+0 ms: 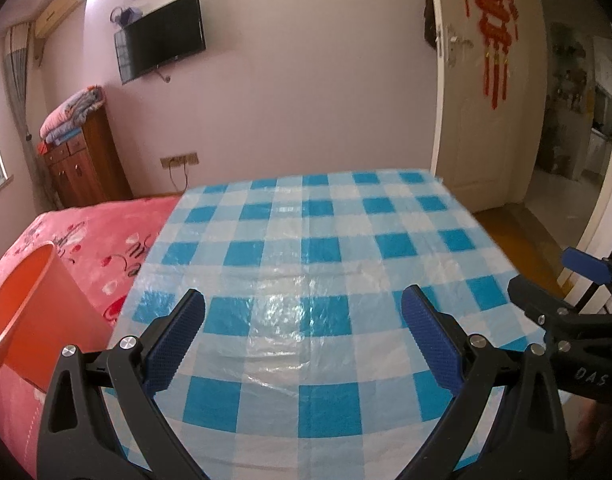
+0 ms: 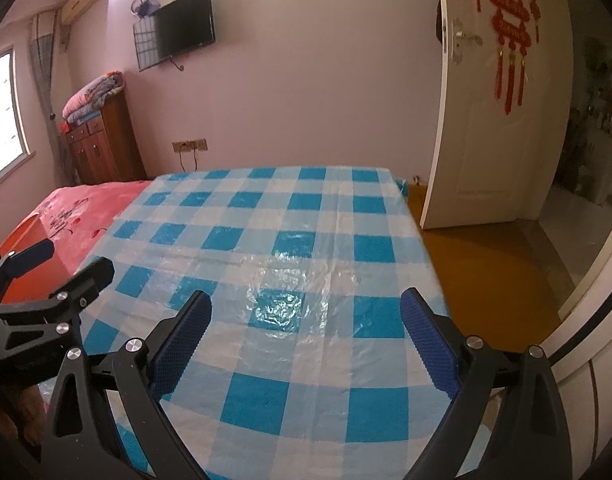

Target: Collect trash

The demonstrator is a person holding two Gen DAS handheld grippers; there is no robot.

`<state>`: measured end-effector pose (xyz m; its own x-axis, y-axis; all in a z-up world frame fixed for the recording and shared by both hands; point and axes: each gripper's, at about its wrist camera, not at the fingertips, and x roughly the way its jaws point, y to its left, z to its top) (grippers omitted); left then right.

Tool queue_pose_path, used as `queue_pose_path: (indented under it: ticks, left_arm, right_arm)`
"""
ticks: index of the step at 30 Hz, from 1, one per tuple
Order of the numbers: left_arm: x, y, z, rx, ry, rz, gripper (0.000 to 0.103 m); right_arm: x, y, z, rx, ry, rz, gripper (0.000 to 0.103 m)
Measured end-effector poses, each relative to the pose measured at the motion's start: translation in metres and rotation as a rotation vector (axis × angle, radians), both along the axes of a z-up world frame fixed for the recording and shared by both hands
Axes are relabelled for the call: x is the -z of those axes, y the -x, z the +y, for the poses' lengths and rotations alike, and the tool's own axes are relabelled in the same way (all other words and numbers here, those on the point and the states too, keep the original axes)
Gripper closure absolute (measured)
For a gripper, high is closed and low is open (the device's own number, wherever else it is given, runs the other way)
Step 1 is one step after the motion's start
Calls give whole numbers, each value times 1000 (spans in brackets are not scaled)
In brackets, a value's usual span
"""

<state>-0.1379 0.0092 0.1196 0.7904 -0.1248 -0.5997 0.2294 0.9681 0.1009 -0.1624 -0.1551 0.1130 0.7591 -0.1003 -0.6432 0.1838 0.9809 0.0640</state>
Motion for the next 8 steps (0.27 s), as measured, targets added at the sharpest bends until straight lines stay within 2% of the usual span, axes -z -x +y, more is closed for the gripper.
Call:
queue_pose_path:
  ticks: [8]
  left_arm:
    - [62,-52,-6,-80,-50,137,4]
  right_arm:
    - [54,-52,-9,6,-38,132,9]
